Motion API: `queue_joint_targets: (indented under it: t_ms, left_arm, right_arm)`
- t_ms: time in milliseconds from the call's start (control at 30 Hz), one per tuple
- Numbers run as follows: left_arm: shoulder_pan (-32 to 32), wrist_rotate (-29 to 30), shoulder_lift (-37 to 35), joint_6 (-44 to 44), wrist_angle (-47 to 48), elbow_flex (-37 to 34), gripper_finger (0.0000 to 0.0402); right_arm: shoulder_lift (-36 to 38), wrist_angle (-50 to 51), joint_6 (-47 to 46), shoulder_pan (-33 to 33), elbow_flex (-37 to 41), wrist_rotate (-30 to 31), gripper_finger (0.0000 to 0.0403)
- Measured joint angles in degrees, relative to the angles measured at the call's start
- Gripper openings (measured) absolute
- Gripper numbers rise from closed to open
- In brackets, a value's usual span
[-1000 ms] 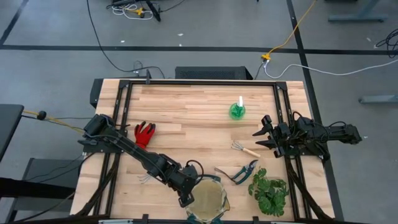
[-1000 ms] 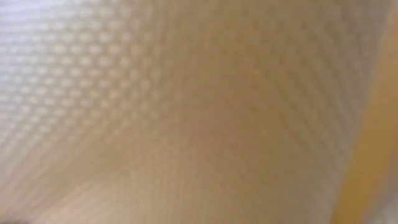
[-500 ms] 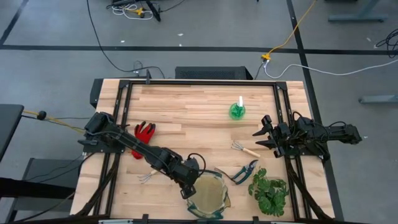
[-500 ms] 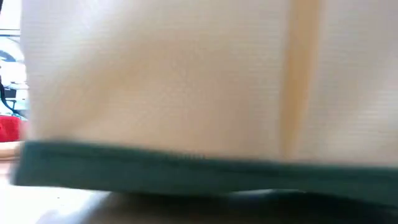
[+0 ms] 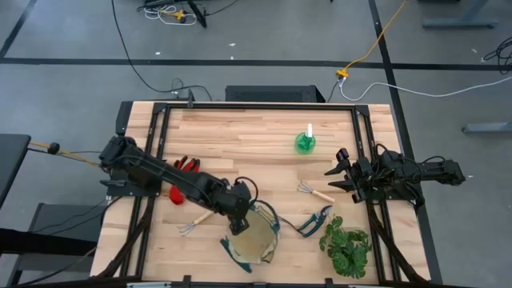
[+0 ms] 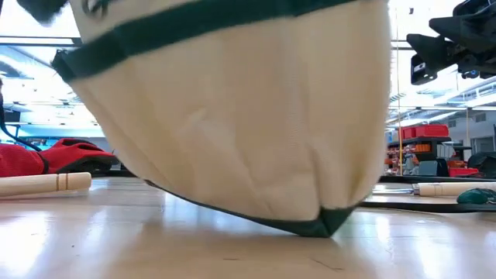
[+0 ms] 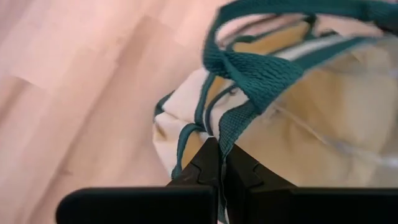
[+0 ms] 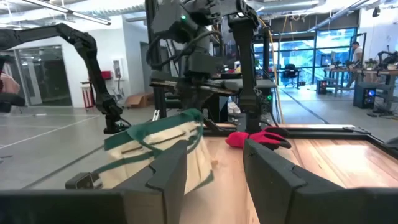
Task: Pick & Place Garden tools in Gardening bag
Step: Move the green gardening bag to the center of the table
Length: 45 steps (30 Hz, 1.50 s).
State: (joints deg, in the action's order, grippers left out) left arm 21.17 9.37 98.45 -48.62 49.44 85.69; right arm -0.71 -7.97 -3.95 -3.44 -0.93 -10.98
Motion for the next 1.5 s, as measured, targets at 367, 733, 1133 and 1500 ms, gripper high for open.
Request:
queue_joint_targets:
  t_ms: [367,733,1133,1500]
  left_arm:
    - [-8.9,0.7,0.0,6.7,5.3,0.0,0.0005]
    - [-16.7,1.4,0.0,11.8,5.3,0.0,0.0005]
    - [-26.6,-2.2,0.0,13.3,2.5,0.0,0.0005]
    - [-29.4,-6.4,3.9,11.5,-1.5,0.0,0.0005]
  right_arm:
    - [0.0,0.0,0.0,0.0,0.0,0.0,0.016]
    - [0.0,1.0,0.0,0.0,0.0,0.0,0.016]
    - [0.0,1.6,0.0,0.0,0.0,0.0,0.016]
    - [0.0,1.6,0.0,0.0,0.0,0.0,0.016]
